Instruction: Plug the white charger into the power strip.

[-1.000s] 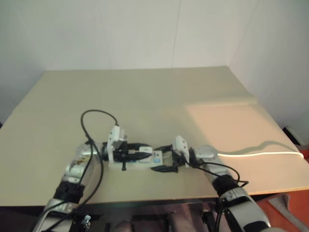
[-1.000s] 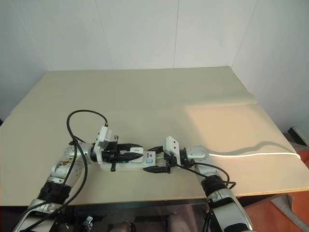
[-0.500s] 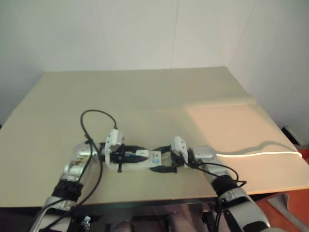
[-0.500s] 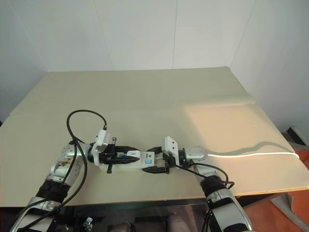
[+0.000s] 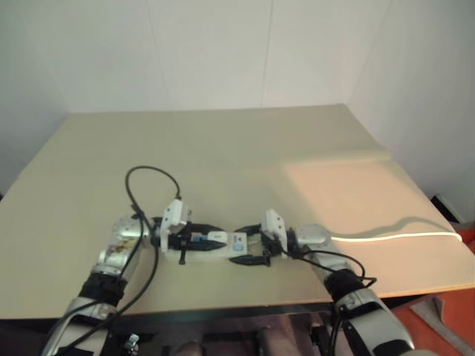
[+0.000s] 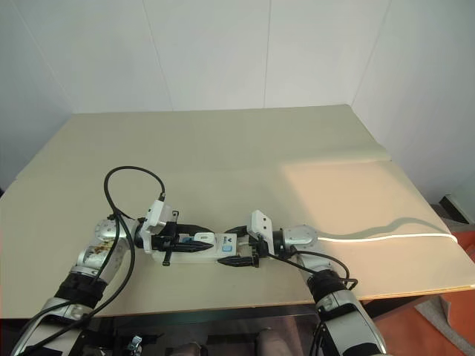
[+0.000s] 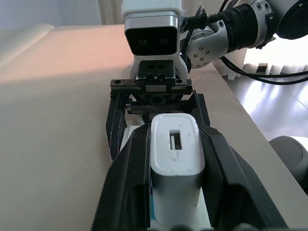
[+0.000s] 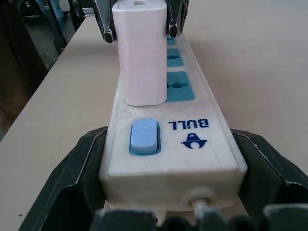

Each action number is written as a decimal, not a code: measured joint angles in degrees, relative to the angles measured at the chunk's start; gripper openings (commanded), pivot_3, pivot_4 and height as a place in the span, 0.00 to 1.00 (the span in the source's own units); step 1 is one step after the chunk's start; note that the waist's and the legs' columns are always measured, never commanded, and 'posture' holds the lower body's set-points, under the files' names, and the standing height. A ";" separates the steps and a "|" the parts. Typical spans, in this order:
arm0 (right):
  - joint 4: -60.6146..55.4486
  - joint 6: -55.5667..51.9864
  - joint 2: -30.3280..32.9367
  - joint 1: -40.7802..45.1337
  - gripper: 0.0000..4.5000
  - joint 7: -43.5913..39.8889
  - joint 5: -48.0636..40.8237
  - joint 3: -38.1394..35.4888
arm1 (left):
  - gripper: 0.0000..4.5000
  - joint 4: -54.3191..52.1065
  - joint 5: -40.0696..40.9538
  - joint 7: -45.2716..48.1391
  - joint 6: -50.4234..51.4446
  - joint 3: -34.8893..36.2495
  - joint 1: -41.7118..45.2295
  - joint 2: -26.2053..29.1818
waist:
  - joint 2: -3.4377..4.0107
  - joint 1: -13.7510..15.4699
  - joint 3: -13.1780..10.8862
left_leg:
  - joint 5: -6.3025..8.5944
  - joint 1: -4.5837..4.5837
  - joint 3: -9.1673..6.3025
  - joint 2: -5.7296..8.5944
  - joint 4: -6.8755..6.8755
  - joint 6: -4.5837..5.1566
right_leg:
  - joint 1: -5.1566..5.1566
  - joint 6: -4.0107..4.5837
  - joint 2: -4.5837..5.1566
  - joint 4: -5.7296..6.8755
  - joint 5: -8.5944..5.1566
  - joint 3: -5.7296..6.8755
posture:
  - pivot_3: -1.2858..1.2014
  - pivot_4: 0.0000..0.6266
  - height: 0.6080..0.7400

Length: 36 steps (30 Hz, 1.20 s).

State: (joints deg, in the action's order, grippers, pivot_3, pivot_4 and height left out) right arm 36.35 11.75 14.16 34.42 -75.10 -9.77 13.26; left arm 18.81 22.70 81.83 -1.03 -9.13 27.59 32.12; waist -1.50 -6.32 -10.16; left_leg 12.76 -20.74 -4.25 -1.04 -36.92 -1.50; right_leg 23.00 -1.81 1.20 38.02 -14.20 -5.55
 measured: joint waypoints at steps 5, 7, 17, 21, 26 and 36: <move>0.00 0.17 0.59 -0.03 0.77 -0.82 -0.16 -0.29 | 0.78 0.66 -1.38 -0.64 3.17 0.90 -0.92 2.13 | 0.01 0.36 -0.01 | 0.00 -0.15 -0.01 0.04 0.01 0.00 | 0.09 0.00 0.06 -0.07 0.00 0.02 | 0.52 0.24 1.00; 0.06 0.19 0.58 -0.02 0.77 -0.85 -0.16 -0.33 | 0.93 0.17 -1.64 -0.88 3.75 1.00 -0.92 1.95 | 0.01 0.43 -0.01 | 0.00 -0.15 -0.01 0.03 0.01 0.00 | 0.09 0.00 0.05 -0.06 0.00 0.02 | 0.52 0.24 1.00; 0.24 -0.08 0.53 0.27 1.00 -1.35 -0.04 -0.35 | 1.00 -4.88 0.66 -1.35 8.02 2.63 -0.93 1.22 | -0.02 0.44 -0.02 | 0.00 -0.33 -0.02 0.00 0.01 0.00 | 0.25 0.00 0.03 -0.07 0.00 0.04 | 0.52 0.24 1.00; 0.06 -1.03 0.74 0.50 1.00 -2.10 -0.15 -0.41 | 1.00 -10.41 4.59 -2.07 11.75 6.51 -0.34 2.94 | -0.03 0.47 -0.03 | 0.00 -0.34 -0.02 -0.01 0.02 0.00 | 0.25 0.00 0.03 -0.11 0.00 0.05 | 0.52 0.24 1.00; -1.72 -1.84 2.42 0.02 1.00 -2.26 -0.14 -0.34 | 1.00 -14.74 6.95 -2.18 13.83 10.14 -0.64 6.41 | -0.03 0.76 -0.15 | 0.00 -0.38 -0.03 0.02 0.01 -0.01 | 0.25 -0.01 0.07 -0.19 -0.01 0.07 | 0.52 0.24 1.00; -15.94 -7.87 15.97 -7.87 1.00 -1.81 -3.37 -5.92 | 1.00 -18.67 8.91 -0.37 16.19 15.44 -6.55 15.00 | -0.05 1.61 -0.66 | 0.00 -0.56 -0.01 0.09 0.01 -0.01 | 0.30 -0.06 0.20 -0.44 -0.01 0.12 | 0.52 0.24 1.00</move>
State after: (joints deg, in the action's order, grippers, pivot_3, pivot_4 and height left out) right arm 20.40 3.88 30.13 26.56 -76.91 -13.14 7.34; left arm 0.14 31.61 81.46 15.15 6.31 21.04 47.12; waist -1.56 -4.71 -10.82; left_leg 12.76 -21.30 -4.26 -0.95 -36.90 -1.50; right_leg 23.31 -1.87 1.41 37.58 -14.20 -5.42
